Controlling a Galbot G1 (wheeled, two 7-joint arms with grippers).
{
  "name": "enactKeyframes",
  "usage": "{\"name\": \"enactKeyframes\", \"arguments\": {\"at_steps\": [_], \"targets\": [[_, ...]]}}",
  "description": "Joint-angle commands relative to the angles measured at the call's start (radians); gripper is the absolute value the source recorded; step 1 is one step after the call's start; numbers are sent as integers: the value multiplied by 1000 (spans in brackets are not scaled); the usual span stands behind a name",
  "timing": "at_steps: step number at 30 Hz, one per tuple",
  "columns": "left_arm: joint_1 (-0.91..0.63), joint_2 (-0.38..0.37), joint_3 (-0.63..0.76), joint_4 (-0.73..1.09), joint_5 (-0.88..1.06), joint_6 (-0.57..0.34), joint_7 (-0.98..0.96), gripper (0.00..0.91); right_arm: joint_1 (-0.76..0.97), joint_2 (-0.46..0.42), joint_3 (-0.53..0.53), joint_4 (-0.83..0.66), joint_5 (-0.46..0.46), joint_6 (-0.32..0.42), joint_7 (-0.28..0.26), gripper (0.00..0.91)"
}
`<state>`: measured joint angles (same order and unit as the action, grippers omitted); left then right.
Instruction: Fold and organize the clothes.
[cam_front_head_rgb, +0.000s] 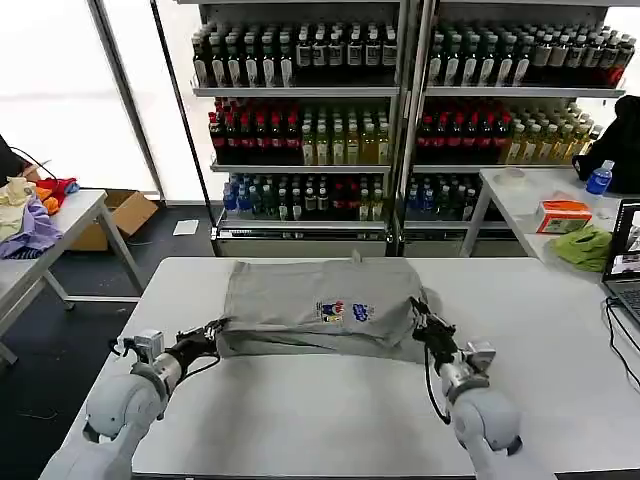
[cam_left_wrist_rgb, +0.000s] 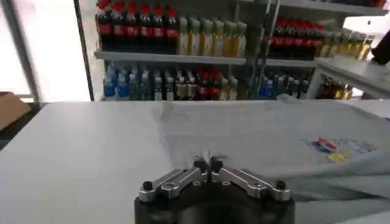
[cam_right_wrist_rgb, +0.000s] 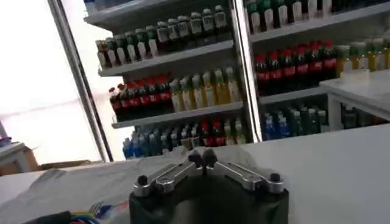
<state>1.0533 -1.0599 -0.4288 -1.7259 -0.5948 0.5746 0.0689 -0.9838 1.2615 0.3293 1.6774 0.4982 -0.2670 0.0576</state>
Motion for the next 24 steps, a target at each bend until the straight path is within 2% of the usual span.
{"name": "enactKeyframes", "arguments": {"at_steps": [1,8,15,18,20,24], "targets": [[-99,-11,34,128,-1,1,8,907,162,24,-58,-183,-38,-18,-17,907],[-83,-23,12,112,37,-3,7,907,108,-3,-43,-128,-57,-38,-40,907],[-41,20,-61,45,57,-23,-1,907,-9,-39,39,-17,-48,-52,-10,907],[14,37,-91,-24,67,-27,-6,907,-92,-58,73,77,-54,-77,22,907],[74,38,-103,-79,82,-28,-8,907,-159,-67,101,129,-62,-108,68,907],[183,7,-114,-158,144,-42,-29,907,-236,-68,135,182,-141,-146,107,907]]}}
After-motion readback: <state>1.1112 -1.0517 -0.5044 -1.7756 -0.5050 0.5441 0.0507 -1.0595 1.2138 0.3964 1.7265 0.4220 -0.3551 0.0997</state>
